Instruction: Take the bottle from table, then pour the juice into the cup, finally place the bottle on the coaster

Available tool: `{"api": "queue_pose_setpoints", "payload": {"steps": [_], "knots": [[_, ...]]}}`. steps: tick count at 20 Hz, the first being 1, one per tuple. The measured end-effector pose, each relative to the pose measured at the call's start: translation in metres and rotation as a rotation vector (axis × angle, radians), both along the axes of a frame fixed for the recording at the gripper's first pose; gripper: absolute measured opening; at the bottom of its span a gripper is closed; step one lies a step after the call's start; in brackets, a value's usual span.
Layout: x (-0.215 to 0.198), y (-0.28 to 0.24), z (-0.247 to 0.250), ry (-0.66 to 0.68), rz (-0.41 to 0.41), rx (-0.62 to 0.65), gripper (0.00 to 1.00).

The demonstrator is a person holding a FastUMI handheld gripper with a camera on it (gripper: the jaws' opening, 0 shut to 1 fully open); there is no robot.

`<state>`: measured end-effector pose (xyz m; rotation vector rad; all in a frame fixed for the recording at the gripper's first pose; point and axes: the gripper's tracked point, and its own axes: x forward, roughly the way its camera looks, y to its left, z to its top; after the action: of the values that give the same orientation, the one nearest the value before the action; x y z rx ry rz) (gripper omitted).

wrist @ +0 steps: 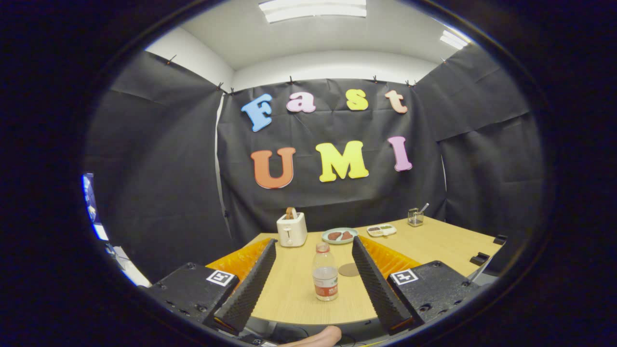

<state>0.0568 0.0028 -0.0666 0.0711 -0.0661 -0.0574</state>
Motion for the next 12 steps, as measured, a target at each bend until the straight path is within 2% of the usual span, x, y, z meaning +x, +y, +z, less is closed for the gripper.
{"api": "queue_pose_setpoints", "payload": {"steps": [3,12], "knots": [[0.026,0.002,-0.031,0.042,0.006,-0.030,1.00],[0.094,-0.014,-0.095,0.119,-0.089,-0.064,1.00]]}}
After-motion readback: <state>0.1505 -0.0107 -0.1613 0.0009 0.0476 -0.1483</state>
